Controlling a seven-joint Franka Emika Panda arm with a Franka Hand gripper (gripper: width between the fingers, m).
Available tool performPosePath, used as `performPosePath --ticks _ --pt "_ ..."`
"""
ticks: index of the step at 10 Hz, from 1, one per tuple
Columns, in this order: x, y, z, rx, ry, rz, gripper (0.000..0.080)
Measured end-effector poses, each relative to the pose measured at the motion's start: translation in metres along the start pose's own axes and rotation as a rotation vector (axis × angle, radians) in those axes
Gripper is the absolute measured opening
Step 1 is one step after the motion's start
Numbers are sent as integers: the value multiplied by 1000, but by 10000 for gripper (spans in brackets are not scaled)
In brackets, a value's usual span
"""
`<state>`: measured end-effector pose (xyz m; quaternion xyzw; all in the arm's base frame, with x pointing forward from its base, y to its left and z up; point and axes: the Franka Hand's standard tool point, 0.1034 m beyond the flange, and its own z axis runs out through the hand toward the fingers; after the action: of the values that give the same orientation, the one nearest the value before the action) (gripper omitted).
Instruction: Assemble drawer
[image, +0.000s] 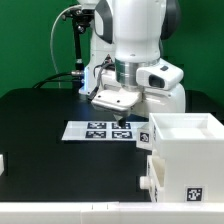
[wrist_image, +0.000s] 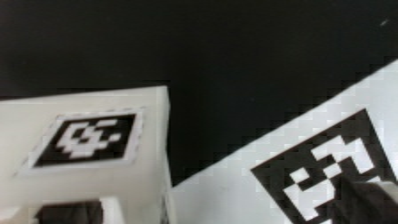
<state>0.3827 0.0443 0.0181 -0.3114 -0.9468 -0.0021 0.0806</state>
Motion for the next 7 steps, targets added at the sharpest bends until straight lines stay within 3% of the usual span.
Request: performPosePath --ticks 2,4,5,6,7 --pt "0 0 0 0 1 3 623" --pt "0 -1 1 1 2 5 264" --pt "0 -1 1 1 3 6 264" --pt "0 -1 2 1 4 6 128" --pt "0 -1 2 1 4 7 128"
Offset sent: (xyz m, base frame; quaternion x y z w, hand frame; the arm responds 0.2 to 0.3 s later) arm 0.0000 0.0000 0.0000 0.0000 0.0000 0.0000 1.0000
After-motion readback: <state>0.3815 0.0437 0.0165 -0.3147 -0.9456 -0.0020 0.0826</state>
